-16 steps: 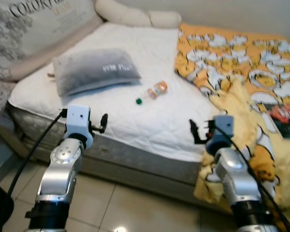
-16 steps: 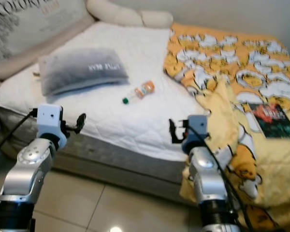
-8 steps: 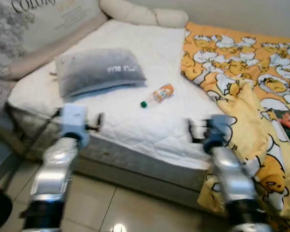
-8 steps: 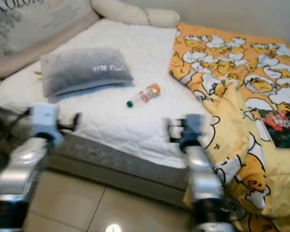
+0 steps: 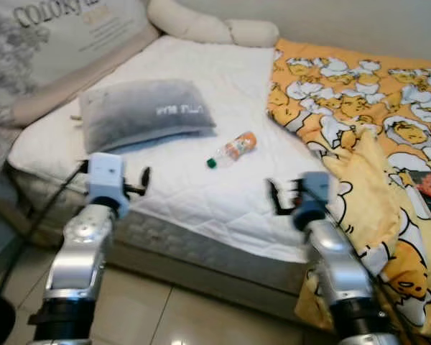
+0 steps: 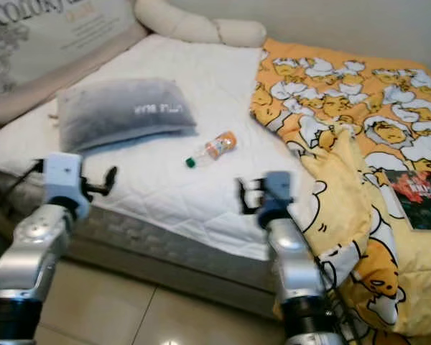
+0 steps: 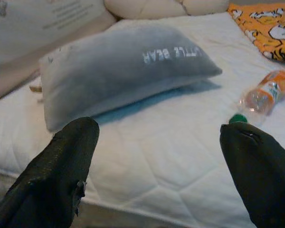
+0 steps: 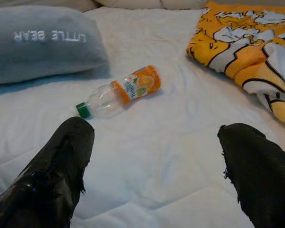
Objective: Clean up the room
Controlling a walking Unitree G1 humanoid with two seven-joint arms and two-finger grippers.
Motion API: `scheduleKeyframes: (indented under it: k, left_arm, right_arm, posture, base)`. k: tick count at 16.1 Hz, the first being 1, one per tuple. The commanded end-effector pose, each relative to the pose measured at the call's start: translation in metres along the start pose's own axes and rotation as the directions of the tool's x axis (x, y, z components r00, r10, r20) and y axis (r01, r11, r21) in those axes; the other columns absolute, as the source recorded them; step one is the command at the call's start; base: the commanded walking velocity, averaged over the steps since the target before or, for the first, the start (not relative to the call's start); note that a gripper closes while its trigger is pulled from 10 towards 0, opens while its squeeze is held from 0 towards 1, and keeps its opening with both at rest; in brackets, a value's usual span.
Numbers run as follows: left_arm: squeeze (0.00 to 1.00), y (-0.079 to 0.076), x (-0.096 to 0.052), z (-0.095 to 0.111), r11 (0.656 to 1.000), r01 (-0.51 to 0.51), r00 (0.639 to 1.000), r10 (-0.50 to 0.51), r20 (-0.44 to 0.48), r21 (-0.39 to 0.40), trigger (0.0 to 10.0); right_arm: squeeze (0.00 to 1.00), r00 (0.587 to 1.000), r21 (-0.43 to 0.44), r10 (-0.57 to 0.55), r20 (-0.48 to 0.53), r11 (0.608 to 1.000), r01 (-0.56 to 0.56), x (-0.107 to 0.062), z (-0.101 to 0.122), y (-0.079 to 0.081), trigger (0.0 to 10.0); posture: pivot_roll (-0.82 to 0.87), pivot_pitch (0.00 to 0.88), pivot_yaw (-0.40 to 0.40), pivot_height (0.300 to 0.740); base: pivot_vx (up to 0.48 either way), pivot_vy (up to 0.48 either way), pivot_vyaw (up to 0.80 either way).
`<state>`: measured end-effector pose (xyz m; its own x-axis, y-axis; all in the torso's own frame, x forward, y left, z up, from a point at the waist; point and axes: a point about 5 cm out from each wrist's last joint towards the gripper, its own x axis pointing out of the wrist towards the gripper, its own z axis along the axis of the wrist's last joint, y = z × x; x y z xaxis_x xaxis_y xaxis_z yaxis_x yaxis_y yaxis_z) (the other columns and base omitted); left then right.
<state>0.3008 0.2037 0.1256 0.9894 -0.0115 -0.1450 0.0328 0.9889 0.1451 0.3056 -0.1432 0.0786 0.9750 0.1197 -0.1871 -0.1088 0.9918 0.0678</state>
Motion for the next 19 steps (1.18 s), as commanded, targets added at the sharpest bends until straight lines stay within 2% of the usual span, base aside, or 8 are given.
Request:
scheduleKeyframes:
  k: [1,6,8,19]
  left_arm:
    - [0.00,-0.0061,0.0011,0.0009,1.000,0.017,1.000,-0.017,0.000,0.003,10.0]
    - [0.00,-0.0069,0.0004,-0.0006,1.000,0.023,1.000,-0.023,-0.001,0.004,10.0]
    - [0.00,-0.0077,0.0002,-0.0003,1.000,0.027,1.000,-0.027,0.001,0.005,10.0]
    - [0.00,-0.0069,0.0013,0.0001,0.999,0.030,1.000,-0.030,0.005,0.012,10.0]
  right_arm:
    - [0.00,0.999,-0.020,-0.040,0.011,0.999,0.040,-0.0007,0.0044,-0.0132,10.0]
    - [0.00,1.000,-0.055,-0.028,0.011,0.998,0.029,-0.0007,0.0041,-0.0121,10.0]
    - [0.00,1.000,-0.057,-0.028,0.010,0.998,0.029,-0.0009,0.0036,-0.0115,10.0]
    - [0.00,0.999,-0.070,-0.048,0.011,0.996,0.048,0.0012,0.0029,-0.0137,10.0]
  posture:
    - [0.10,0.000,-0.006,0.740]
    - [0.09,0.000,-0.001,0.740]
    - [0.09,0.000,-0.001,0.740]
    - [0.09,0.000,0.004,0.740]
  base:
    - [0.292,0.000,0.00]
    - [0.296,0.000,0.00]
    - [0.294,0.000,0.76]
    - [0.296,0.000,0.00]
